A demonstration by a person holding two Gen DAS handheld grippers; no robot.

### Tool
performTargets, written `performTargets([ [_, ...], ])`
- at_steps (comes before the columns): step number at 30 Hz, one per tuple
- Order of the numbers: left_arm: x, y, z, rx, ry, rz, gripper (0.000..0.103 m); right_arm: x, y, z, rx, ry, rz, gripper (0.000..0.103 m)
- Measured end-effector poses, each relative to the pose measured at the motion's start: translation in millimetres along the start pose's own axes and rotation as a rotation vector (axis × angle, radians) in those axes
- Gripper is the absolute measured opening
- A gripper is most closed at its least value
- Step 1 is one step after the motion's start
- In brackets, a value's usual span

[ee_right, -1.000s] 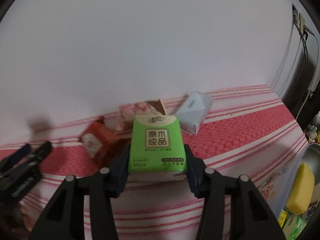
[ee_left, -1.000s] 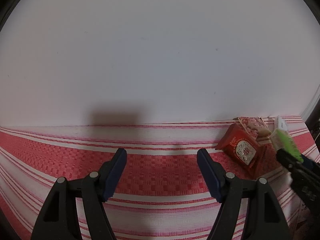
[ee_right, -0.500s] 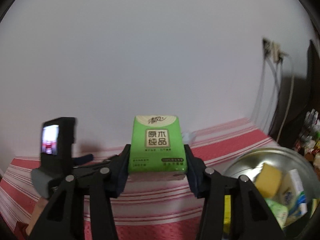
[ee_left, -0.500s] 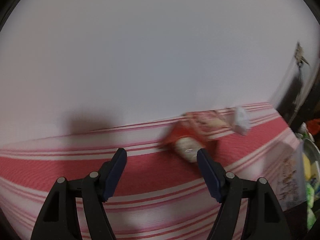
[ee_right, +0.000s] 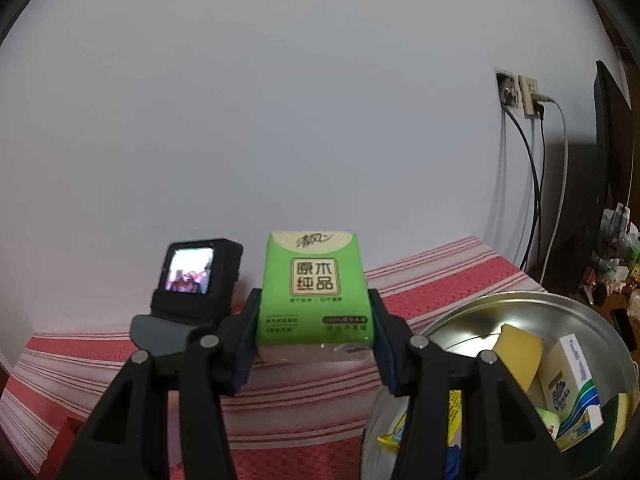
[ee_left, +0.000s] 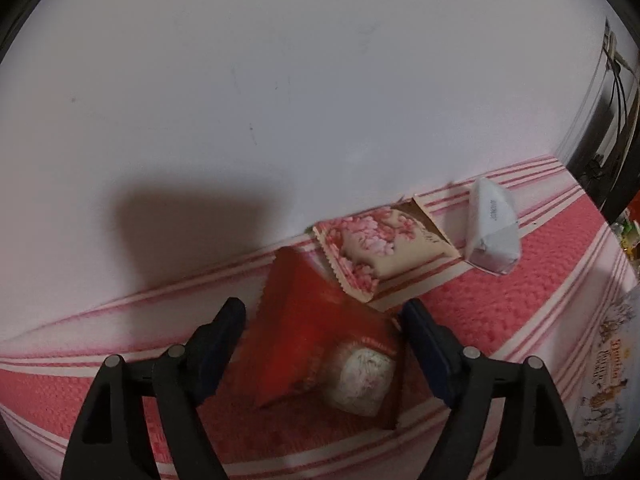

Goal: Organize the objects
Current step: 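Grasp the red snack packet with the left gripper while the right gripper lifts the tissue pack, then carry the red packet and green tissue pack over the basin with both grippers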

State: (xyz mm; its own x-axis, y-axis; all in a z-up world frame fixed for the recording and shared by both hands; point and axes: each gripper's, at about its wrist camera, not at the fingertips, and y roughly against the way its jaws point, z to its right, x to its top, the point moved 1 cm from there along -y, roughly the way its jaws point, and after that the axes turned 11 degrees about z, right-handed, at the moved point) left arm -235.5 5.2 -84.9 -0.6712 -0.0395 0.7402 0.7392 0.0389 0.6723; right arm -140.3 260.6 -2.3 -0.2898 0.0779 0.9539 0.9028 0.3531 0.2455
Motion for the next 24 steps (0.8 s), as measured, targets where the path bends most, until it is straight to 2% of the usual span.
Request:
performTargets([
  [2, -2.0, 2.7, -2.9, -0.008, 0.005, 0.02, 0.082, 0.6, 0.4, -1.9, 0.0, 0.002, 0.001, 0.05],
  [3, -2.3, 4.3, -4.3, -0.007, 0.008, 0.024, 0.078, 1.0, 0.0, -2.5, 0.0, 0.002, 0.0, 0.05],
  [5, -3.2, 9.7, -7.9, -0.002, 0.016, 0.043, 0.058, 0.4, -1.5, -2.1, -0.001, 0.003, -0.003, 0.05],
  [7, -4.2, 14.9, -12.0, -0.022, 0.029, 0.058, 0.031, 0.6, -5.9, 3.4, -0.002, 0.003, -0.009, 0.05],
  [8, -5.0, 17.2, -14.0, -0.047, 0.04, 0.061, 0.026, 0.4, -6.9, 4.8, -0.004, 0.001, -0.011, 0.05],
  [12, -6.9, 26.1, -21.0, -0.093, 0.071, 0.077, 0.025, -2.0, -3.7, 2.8, -0.012, -0.002, -0.004, 0.05],
  [15, -7.5, 46.7, -26.6, -0.099, 0.081, 0.148, 0.025, -3.0, -2.6, 2.2, -0.021, 0.001, 0.009, 0.05],
  [19, -10.1, 76.5, -18.9, 0.01, 0.026, 0.257, 0.025, -2.0, -0.6, 2.2, -0.041, 0.01, 0.02, 0.05],
  [24, -19.1, 110.3, -21.1, 0.072, 0.002, 0.353, 0.025, 1.9, 6.7, -1.9, -0.074, 0.03, 0.07, 0.05],
])
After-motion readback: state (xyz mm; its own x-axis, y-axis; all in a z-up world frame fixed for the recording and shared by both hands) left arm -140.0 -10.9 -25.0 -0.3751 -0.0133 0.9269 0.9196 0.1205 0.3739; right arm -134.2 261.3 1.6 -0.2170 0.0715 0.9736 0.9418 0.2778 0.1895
